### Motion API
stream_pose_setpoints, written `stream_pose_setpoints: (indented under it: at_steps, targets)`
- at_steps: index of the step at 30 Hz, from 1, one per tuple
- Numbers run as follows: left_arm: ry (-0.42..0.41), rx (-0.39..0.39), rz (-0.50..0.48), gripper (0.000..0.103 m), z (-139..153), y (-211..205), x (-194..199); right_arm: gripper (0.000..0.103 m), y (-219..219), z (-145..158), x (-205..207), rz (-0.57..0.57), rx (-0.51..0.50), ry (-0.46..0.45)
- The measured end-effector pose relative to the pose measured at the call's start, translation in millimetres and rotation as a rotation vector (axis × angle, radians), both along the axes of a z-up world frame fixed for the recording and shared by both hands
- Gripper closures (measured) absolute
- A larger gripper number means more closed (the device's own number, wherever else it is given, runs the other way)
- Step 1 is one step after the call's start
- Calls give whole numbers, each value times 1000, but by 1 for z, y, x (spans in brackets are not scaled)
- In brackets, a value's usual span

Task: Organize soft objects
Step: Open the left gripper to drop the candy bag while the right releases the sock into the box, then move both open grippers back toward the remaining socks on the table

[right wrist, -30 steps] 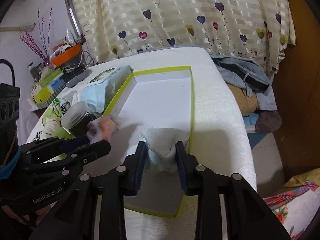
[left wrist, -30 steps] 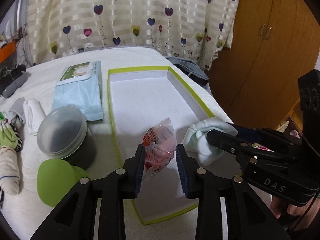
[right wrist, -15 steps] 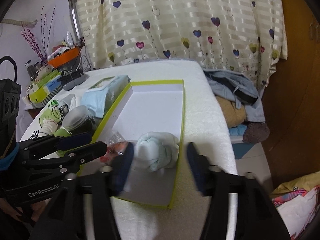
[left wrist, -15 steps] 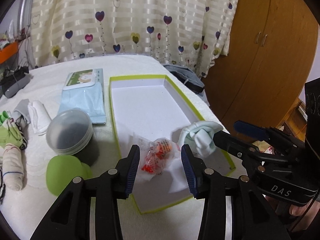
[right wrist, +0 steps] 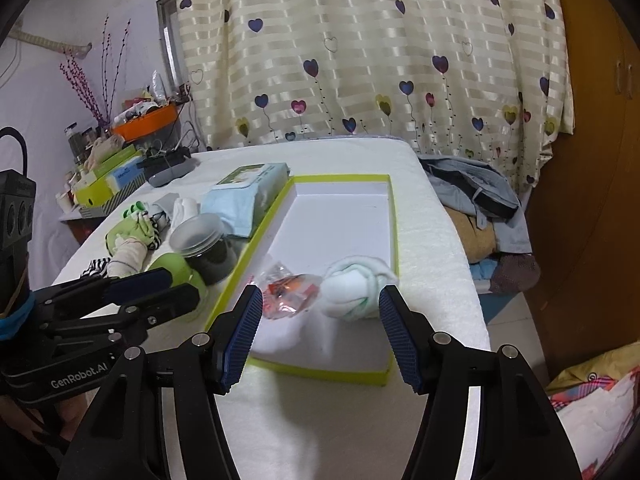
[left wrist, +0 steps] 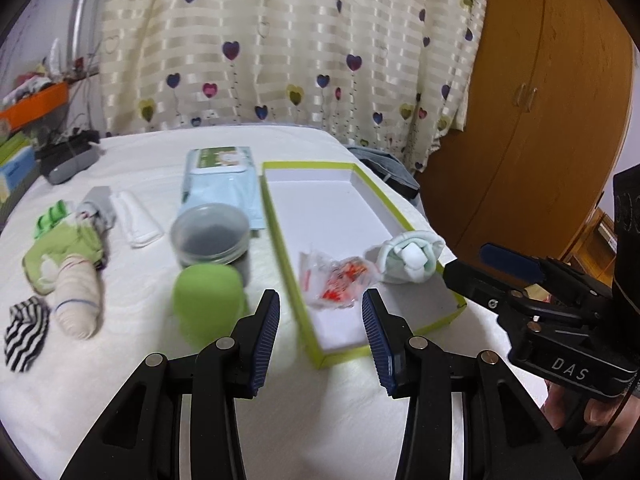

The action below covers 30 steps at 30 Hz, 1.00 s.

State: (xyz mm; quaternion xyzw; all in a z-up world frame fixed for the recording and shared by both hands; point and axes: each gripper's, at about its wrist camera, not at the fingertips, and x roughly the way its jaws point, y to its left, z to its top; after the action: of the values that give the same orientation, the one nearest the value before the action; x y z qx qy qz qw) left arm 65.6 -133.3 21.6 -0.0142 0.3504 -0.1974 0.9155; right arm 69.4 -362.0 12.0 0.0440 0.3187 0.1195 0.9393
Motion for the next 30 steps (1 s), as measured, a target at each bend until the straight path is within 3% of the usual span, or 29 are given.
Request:
stream_pose_setpoints:
  at_steps: [14,18,30]
  targets:
    - [-6,-17,101,61,0,52,-20,41,27,6,-21,79,59,-44]
    - [-10,-15,136,61,1,65,-24,41,45,11,-26,110,18,-59]
    - [-18,-29,215,61,1,99,-25,41,74,19,-27,208,22,-70]
